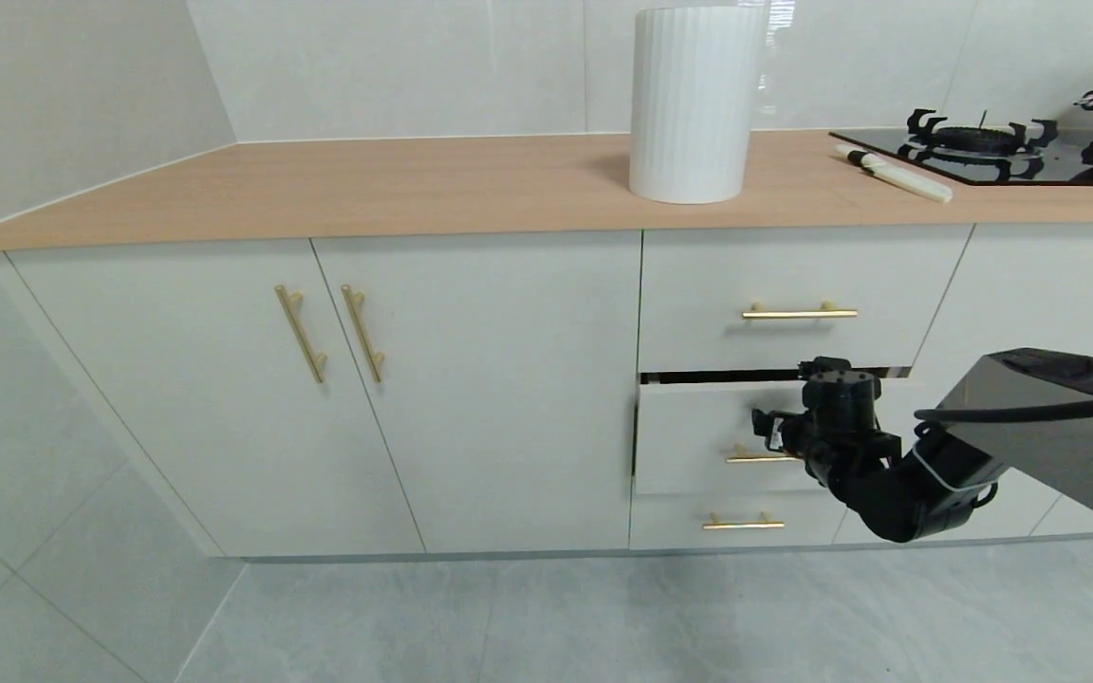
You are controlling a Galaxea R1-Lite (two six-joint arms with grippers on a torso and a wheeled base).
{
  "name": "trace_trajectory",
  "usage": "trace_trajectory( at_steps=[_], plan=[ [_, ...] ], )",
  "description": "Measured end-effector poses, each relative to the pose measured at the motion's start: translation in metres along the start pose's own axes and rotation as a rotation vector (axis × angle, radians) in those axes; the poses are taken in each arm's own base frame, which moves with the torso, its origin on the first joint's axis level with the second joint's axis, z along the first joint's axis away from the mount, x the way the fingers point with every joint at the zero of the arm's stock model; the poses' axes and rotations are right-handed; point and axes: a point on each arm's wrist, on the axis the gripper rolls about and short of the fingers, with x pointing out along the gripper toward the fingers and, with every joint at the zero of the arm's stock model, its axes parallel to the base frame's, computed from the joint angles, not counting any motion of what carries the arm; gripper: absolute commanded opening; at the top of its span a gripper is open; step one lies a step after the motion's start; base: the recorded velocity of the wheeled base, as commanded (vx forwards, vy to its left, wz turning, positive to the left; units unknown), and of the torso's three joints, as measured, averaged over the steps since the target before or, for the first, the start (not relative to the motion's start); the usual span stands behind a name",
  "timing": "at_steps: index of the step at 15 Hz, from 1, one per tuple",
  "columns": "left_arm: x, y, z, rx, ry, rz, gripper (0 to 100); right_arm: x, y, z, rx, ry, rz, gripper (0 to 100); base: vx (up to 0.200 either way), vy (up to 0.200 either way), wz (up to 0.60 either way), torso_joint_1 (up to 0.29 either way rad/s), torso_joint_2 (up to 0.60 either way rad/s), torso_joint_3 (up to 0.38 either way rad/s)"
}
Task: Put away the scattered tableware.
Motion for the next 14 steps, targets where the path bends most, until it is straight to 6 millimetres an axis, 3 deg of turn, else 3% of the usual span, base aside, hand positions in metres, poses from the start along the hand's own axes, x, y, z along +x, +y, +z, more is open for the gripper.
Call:
trace_trajectory(
  at_steps=[6, 14],
  plan=[
    [0.0, 0.0, 0.0, 0.0, 0.0, 0.0, 100, 0.026, -0.001, 0.009, 0.091, -0.113, -0.082, 100, 0.0, 0.0, 0.0, 0.0, 0.0, 0.0],
    [0.0, 0.0, 0.0, 0.0, 0.0, 0.0, 100, 0.029, -0.005, 0.011, 0.103, -0.134, -0.1, 100, 0.0, 0.0, 0.0, 0.0, 0.0, 0.0]
  ],
)
